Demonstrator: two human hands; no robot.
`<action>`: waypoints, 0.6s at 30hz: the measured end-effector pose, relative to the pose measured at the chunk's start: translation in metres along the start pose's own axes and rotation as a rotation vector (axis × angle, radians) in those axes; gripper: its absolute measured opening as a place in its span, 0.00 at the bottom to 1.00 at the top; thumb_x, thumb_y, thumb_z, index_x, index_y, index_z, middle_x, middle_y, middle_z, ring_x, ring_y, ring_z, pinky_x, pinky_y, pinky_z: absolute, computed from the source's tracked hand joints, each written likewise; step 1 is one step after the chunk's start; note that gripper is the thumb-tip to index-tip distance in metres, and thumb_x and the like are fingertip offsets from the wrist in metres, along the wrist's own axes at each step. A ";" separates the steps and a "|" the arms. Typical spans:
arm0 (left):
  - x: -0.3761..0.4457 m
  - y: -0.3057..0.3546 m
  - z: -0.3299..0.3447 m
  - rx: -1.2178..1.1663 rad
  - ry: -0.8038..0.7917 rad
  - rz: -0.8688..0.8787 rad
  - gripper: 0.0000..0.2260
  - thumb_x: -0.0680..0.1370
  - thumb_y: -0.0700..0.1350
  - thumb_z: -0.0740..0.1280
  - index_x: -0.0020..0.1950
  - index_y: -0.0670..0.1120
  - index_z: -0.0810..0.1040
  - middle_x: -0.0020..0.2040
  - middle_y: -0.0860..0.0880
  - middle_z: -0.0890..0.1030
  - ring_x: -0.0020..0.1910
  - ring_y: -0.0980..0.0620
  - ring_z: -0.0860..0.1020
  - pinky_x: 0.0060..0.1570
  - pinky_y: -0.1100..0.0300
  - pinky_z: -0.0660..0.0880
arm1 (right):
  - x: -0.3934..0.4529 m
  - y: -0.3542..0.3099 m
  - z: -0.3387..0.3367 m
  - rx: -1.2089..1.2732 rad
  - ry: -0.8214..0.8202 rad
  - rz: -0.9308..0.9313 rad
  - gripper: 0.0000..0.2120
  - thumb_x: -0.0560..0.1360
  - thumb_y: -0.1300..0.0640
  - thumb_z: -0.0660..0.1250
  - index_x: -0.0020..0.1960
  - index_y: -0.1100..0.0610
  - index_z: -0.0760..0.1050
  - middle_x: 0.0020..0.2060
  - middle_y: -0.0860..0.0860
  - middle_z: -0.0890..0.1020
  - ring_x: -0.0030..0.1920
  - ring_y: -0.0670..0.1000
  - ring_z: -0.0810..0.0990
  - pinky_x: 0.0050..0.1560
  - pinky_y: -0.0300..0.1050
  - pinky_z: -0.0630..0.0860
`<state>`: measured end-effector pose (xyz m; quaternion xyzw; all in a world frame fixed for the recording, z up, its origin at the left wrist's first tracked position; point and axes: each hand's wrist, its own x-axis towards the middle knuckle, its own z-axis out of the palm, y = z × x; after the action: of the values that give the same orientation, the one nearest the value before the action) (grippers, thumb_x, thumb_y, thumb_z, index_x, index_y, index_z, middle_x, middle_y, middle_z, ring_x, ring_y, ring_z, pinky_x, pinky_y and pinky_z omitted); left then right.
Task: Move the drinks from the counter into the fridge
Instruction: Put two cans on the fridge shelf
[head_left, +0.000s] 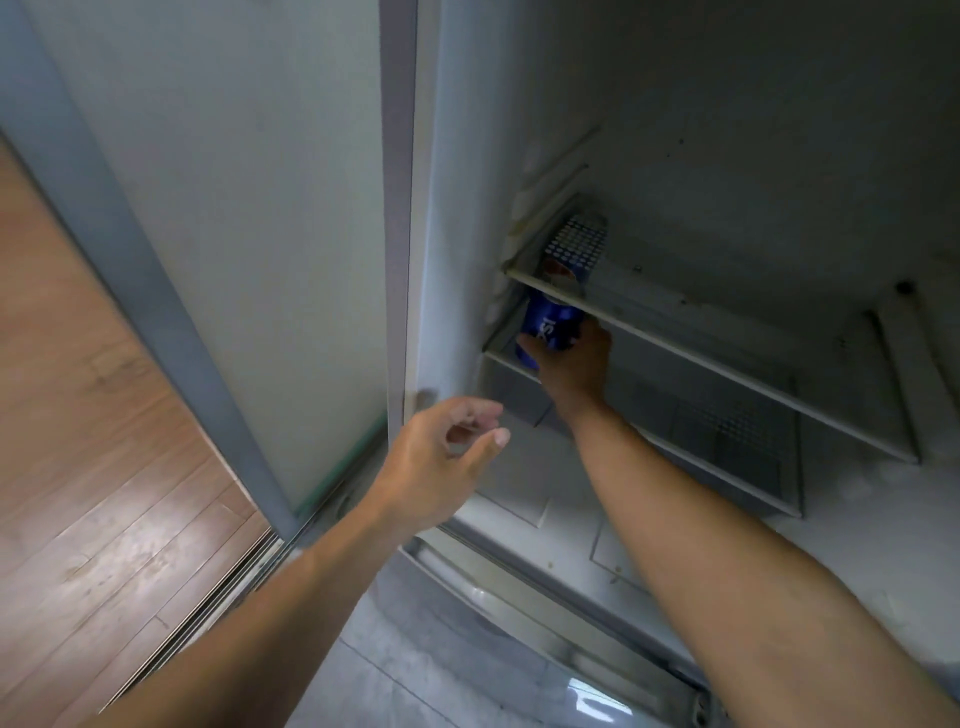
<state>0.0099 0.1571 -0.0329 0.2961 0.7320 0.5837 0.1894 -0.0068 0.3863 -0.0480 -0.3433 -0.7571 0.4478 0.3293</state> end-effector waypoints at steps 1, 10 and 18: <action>-0.003 -0.003 -0.003 0.007 0.006 -0.005 0.11 0.72 0.62 0.68 0.53 0.64 0.78 0.48 0.63 0.82 0.49 0.61 0.81 0.46 0.68 0.76 | 0.005 0.000 0.006 -0.055 0.020 0.042 0.33 0.65 0.53 0.81 0.66 0.62 0.74 0.61 0.60 0.79 0.60 0.59 0.79 0.59 0.51 0.78; -0.034 -0.031 -0.035 -0.021 0.077 -0.080 0.12 0.71 0.63 0.66 0.50 0.62 0.81 0.44 0.64 0.83 0.41 0.62 0.81 0.37 0.66 0.75 | 0.024 -0.012 0.034 0.057 0.131 0.203 0.19 0.79 0.63 0.64 0.70 0.65 0.70 0.66 0.60 0.77 0.64 0.57 0.77 0.54 0.34 0.67; -0.064 -0.047 -0.048 -0.038 0.038 -0.095 0.04 0.78 0.49 0.70 0.51 0.57 0.82 0.44 0.60 0.83 0.43 0.56 0.80 0.44 0.58 0.78 | -0.050 -0.024 0.023 -0.092 0.161 0.032 0.09 0.78 0.64 0.61 0.52 0.64 0.79 0.46 0.55 0.82 0.48 0.57 0.81 0.40 0.36 0.68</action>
<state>0.0184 0.0730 -0.0709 0.2462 0.7374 0.5934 0.2085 -0.0030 0.3267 -0.0448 -0.4051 -0.7424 0.3886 0.3657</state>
